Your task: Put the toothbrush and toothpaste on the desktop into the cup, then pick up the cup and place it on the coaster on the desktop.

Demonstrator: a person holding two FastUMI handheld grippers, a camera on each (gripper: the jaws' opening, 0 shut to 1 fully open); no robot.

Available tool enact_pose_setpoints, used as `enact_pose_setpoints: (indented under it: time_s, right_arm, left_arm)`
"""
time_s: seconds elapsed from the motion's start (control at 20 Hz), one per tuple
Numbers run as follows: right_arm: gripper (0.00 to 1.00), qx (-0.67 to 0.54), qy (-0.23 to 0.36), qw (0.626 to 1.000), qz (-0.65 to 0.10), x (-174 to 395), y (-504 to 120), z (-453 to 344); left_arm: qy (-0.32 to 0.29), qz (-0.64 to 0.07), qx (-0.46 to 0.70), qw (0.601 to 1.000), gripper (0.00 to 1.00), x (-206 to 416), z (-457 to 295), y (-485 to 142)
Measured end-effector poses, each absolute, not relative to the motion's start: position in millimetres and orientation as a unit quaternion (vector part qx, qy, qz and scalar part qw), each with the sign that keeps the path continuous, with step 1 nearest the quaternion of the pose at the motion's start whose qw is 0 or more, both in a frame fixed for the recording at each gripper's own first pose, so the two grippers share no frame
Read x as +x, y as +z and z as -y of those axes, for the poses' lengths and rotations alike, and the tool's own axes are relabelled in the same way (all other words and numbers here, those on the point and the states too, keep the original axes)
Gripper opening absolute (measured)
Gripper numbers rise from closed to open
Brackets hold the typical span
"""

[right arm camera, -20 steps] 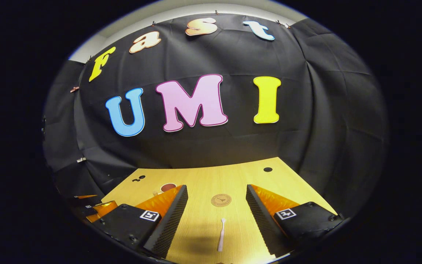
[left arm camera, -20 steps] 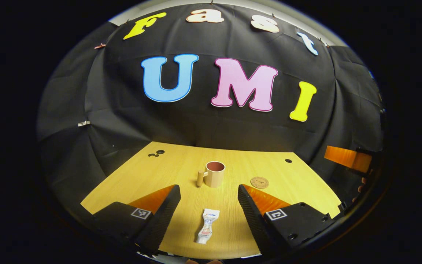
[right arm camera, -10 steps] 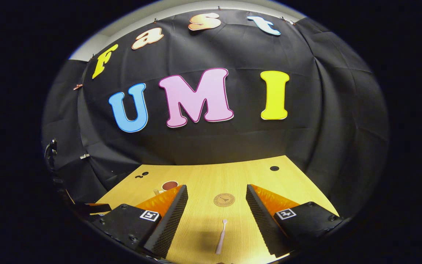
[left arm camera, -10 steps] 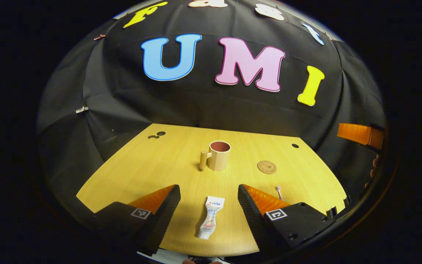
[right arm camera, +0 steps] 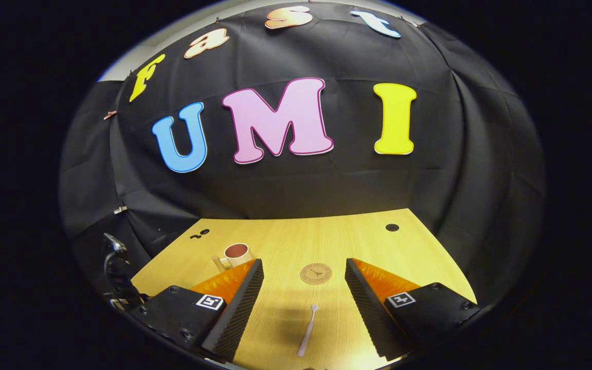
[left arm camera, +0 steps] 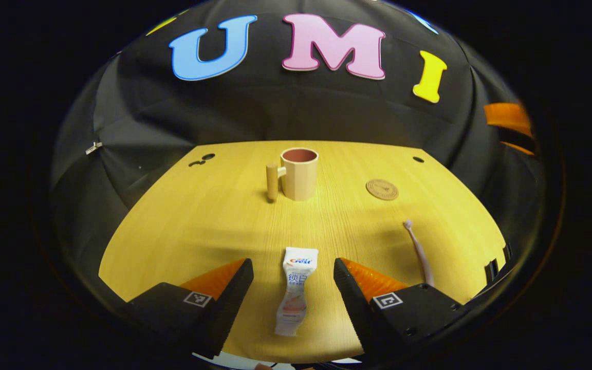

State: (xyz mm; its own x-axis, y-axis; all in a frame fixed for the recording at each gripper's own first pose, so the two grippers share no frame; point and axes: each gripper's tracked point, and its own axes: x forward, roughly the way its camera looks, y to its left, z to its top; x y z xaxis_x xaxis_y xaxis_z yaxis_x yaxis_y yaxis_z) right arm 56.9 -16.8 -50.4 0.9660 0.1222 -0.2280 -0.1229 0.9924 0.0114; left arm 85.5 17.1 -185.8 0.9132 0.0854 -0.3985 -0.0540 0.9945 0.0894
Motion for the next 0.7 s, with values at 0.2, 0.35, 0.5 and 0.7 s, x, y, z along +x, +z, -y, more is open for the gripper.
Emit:
enact_pose_setpoints:
  time_s: [0.2,0.35,0.5,0.7]
  right_arm:
    - [0.98,-0.001,0.074,0.988,-0.137,65.8,-63.6,25.9]
    - [0.98,-0.002,0.083,0.986,-0.147,72.8,-70.3,34.8]
    - [0.98,0.001,0.095,0.983,-0.158,78.2,-80.4,41.4]
    - [0.98,-0.01,0.109,0.981,-0.161,76.8,-91.1,42.0]
  left_arm:
    - [0.046,-0.243,0.03,0.968,0.96,101.2,-21.2,-220.0]
    - [0.058,-0.271,0.013,0.961,0.96,108.9,-23.8,-240.8]
    - [0.069,-0.291,0.004,0.954,0.95,111.9,-27.6,-255.4]
    - [0.067,-0.306,0.008,0.95,0.93,113.9,-26.6,-261.4]
